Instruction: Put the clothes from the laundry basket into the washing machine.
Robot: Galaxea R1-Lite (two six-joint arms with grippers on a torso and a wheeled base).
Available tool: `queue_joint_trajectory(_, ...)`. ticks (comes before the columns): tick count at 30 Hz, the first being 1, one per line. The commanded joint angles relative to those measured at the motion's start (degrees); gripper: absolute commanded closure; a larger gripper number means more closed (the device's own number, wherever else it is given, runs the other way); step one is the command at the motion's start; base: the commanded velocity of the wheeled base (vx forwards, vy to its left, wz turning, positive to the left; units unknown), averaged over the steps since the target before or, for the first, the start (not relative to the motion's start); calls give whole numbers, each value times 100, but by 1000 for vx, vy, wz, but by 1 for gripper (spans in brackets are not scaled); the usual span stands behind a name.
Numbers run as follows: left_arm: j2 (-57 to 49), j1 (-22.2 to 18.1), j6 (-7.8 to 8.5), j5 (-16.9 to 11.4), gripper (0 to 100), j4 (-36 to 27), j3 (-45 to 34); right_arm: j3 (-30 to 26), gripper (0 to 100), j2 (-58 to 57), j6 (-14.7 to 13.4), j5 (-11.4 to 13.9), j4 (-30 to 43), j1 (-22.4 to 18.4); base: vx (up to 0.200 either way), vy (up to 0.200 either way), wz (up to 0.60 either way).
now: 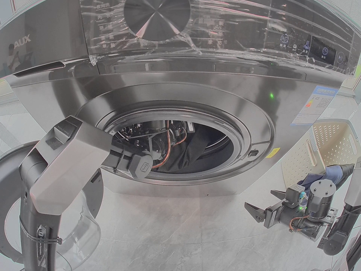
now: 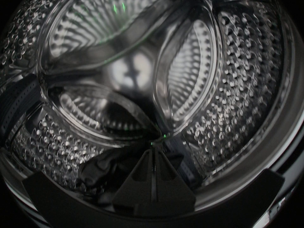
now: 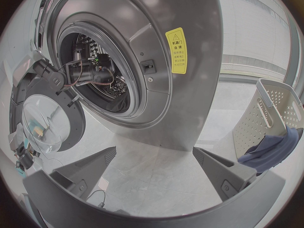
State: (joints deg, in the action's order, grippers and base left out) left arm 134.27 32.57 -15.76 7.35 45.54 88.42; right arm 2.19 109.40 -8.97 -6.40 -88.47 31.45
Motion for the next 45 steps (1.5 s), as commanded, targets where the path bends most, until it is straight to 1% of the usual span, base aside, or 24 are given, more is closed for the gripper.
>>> queue_joint_trajectory(1,442,-93,-59,205,100,69,835,-8,0,46,-8,-63,-4,36,0,0,0)
queue_joint_trajectory(3,425,-49,-138,214,100,77,747,0,0,55,1,-63,-4,19,0,0,0)
queue_joint_trajectory(7,223,-23,-138,214,100,69,413,0,0,55,-17,-54,5,54,0,0,0)
queue_joint_trajectory(8,223,-23,-138,214,0,69,413,0,0,55,-17,-54,5,54,0,0,0)
queue_joint_trajectory(11,-199,47,-164,197,0,-10,-132,0,0,64,-17,-46,5,63,0,0,0)
queue_joint_trajectory(13,-507,56,-146,100,0,-195,-624,0,0,64,-17,-37,5,63,0,0,0)
queue_joint_trajectory(14,-524,56,-146,100,0,-213,-659,0,0,64,-17,-37,5,63,0,0,0)
queue_joint_trajectory(15,-770,65,-146,-6,0,-336,-1099,0,0,64,-17,-37,5,63,0,0,0)
queue_joint_trajectory(16,-850,74,-146,-67,0,-380,-1274,0,0,64,-17,-37,5,72,0,0,0)
queue_joint_trajectory(18,-973,109,-76,-225,0,-494,-1731,0,0,64,-26,-37,5,107,0,0,0)
queue_joint_trajectory(19,-981,109,-59,-260,0,-529,-1819,0,0,64,-26,-28,5,116,0,0,0)
queue_joint_trajectory(20,-990,109,38,-331,0,-591,-2065,0,0,73,-26,-28,5,124,0,0,0)
queue_joint_trajectory(25,-832,91,311,-401,0,-547,-2259,-8,0,73,-43,-19,5,203,0,0,0)
queue_joint_trajectory(31,-639,47,460,-384,0,-626,-2224,9,0,82,-43,-10,5,195,0,0,0)
queue_joint_trajectory(32,-612,47,486,-384,100,-652,-2241,18,0,82,-43,-10,5,195,0,0,0)
queue_joint_trajectory(38,-349,65,478,-410,100,-529,-2083,27,0,82,-43,-10,5,239,0,0,0)
queue_joint_trajectory(41,-261,91,434,-419,100,-547,-1863,27,0,82,-43,-10,5,239,0,0,0)
queue_joint_trajectory(44,-50,56,407,-366,100,-547,-1204,27,0,82,-43,-2,5,239,0,0,0)
queue_joint_trajectory(45,-50,56,407,-366,100,-547,-1204,27,0,82,-43,-2,5,239,0,0,0)
